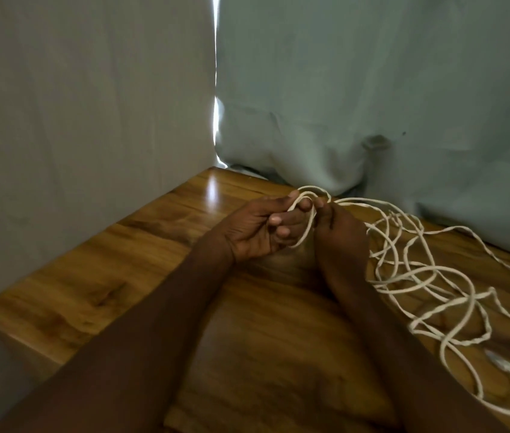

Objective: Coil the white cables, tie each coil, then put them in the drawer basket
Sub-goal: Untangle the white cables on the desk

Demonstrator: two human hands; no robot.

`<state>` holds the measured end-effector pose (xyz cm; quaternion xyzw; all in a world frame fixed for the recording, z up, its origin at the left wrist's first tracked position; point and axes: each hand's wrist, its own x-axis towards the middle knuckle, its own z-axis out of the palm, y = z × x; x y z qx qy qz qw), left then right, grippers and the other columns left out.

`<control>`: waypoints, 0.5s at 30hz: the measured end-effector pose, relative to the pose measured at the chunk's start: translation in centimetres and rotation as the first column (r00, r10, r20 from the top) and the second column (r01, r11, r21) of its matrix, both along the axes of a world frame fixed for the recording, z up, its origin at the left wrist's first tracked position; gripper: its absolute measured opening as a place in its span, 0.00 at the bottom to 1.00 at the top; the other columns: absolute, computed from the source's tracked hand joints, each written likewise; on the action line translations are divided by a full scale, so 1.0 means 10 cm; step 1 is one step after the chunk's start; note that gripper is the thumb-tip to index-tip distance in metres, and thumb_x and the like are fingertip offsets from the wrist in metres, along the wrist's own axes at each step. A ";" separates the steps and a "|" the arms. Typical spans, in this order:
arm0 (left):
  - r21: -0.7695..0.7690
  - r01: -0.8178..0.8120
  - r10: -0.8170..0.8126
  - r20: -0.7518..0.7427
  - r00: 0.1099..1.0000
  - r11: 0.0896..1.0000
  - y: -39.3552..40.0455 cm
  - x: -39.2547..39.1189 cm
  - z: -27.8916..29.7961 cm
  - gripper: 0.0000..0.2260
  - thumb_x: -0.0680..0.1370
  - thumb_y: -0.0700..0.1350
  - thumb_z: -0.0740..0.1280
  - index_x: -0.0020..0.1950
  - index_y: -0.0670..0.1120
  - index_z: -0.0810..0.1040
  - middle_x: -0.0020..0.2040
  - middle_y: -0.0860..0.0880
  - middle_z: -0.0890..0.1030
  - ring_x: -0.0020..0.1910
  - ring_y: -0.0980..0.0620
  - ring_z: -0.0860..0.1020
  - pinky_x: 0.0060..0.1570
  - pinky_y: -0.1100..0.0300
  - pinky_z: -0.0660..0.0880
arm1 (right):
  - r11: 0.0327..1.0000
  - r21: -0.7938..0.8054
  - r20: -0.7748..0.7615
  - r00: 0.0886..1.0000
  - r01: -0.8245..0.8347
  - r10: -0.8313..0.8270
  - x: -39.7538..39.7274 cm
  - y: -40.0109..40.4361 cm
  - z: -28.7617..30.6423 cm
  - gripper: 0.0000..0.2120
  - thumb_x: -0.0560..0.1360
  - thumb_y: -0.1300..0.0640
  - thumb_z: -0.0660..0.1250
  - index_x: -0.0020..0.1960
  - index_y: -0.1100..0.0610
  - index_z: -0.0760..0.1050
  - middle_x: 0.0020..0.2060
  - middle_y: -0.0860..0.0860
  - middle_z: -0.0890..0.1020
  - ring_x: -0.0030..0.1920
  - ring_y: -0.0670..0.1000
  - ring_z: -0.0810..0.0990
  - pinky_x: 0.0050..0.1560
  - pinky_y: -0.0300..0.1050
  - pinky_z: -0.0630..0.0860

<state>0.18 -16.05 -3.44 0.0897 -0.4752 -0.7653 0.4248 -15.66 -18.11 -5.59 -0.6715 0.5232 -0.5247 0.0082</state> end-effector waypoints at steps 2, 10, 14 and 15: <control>0.007 -0.021 0.021 0.006 1.000 1.000 -0.04 0.04 0.01 0.12 0.86 0.43 0.52 0.54 0.39 0.73 0.29 0.52 0.73 0.32 0.55 0.73 0.33 0.63 0.69 | 0.997 0.028 -0.050 0.996 0.073 -0.072 -0.07 -0.03 0.01 0.25 0.84 0.40 0.51 0.53 0.54 0.82 0.43 0.59 0.84 0.45 0.64 0.81 0.41 0.49 0.65; 0.068 0.031 -0.019 -0.159 0.987 0.997 -0.06 0.00 0.03 0.13 0.85 0.41 0.51 0.52 0.39 0.75 0.29 0.54 0.62 0.25 0.58 0.61 0.28 0.64 0.57 | 0.994 0.089 -0.180 0.983 0.059 -0.042 -0.10 0.05 0.12 0.24 0.86 0.43 0.49 0.59 0.54 0.80 0.49 0.60 0.84 0.50 0.64 0.81 0.46 0.51 0.69; 0.125 -0.030 0.067 -0.303 0.951 0.992 -0.12 0.07 -0.01 0.13 0.85 0.41 0.52 0.48 0.41 0.74 0.27 0.53 0.65 0.24 0.57 0.65 0.27 0.65 0.58 | 0.987 0.160 -0.449 0.892 0.030 0.046 -0.03 0.16 0.09 0.18 0.87 0.47 0.54 0.65 0.54 0.77 0.56 0.58 0.83 0.56 0.61 0.80 0.47 0.49 0.65; 0.149 -0.034 0.087 -0.364 0.927 0.988 -0.13 0.10 -0.01 0.11 0.84 0.41 0.53 0.49 0.41 0.73 0.27 0.53 0.68 0.25 0.56 0.69 0.27 0.65 0.62 | 0.980 0.197 -0.507 0.858 0.028 0.077 0.02 0.21 0.09 0.17 0.86 0.48 0.54 0.66 0.54 0.76 0.59 0.58 0.82 0.59 0.60 0.79 0.50 0.49 0.68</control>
